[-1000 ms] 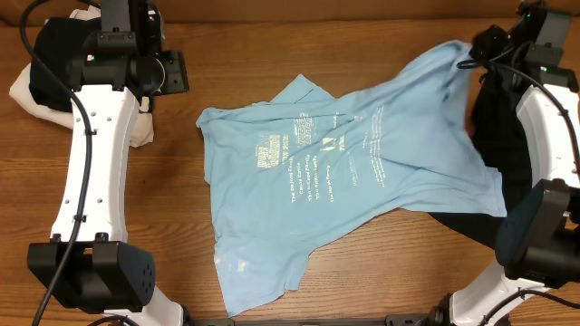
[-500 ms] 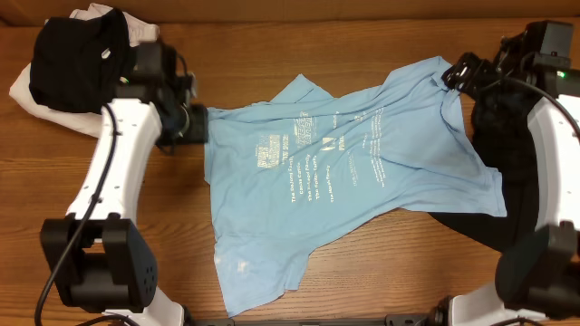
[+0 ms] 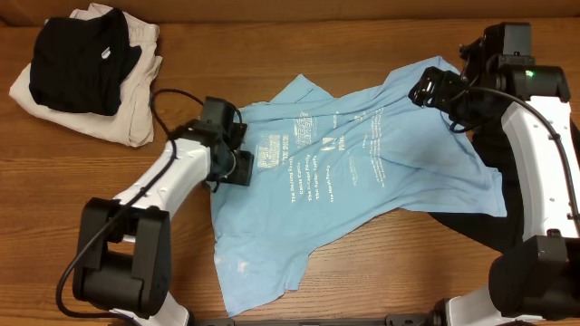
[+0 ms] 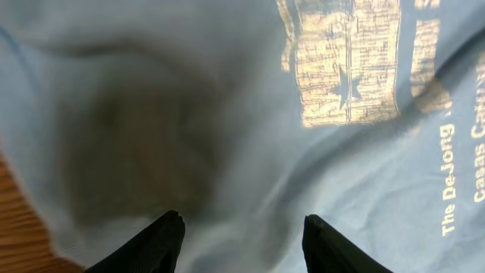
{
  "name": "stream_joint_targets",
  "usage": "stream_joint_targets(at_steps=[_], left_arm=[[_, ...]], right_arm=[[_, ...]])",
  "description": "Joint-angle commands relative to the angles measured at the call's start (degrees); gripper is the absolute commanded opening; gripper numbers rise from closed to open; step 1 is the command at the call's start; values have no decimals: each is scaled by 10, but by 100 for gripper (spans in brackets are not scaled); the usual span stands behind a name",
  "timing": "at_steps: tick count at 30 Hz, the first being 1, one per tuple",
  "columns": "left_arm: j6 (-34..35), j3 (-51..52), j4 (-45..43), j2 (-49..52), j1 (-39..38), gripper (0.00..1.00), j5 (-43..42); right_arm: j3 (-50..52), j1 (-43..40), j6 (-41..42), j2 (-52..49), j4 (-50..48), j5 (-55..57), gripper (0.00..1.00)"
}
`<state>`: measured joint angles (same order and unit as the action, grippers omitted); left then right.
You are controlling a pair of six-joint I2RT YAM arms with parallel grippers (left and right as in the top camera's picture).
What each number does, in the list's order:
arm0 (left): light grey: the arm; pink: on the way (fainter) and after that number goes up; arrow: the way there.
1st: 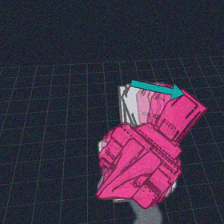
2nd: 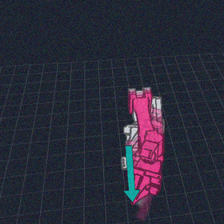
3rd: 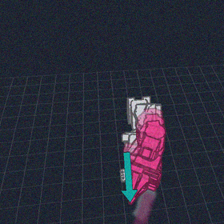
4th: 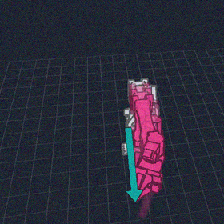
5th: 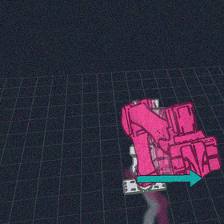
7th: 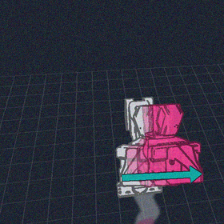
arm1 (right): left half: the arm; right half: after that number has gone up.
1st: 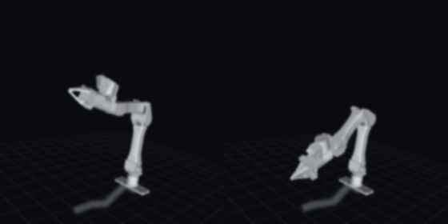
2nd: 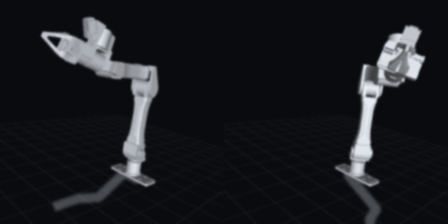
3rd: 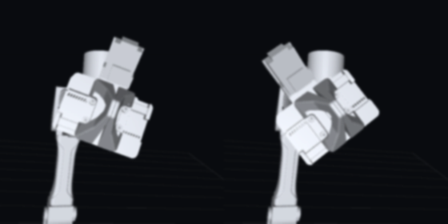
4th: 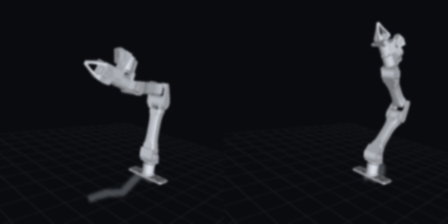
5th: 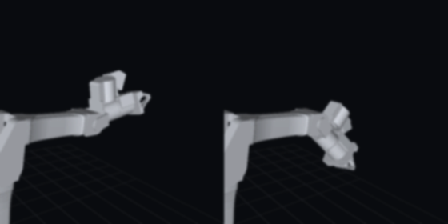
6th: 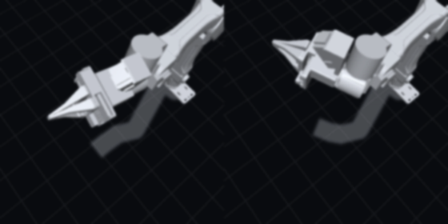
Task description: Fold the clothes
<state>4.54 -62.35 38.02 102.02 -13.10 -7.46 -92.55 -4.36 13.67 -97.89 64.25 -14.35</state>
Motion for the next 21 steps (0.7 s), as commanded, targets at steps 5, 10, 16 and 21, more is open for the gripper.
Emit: stream_joint_targets(at_steps=[5, 10, 16, 21], left_arm=[[28, 56, -50, -1, 4, 56, 47], [60, 69, -59, -1, 15, 58, 100], [57, 68, -66, -1, 95, 69, 107], [20, 68, -64, -1, 196, 74, 109]], right_arm=[[11, 1, -4, 2, 4, 8, 100], [24, 1, -4, 2, 5, 8, 100], [26, 1, -4, 0, 17, 8, 100], [26, 1, -4, 0, 32, 8, 100]])
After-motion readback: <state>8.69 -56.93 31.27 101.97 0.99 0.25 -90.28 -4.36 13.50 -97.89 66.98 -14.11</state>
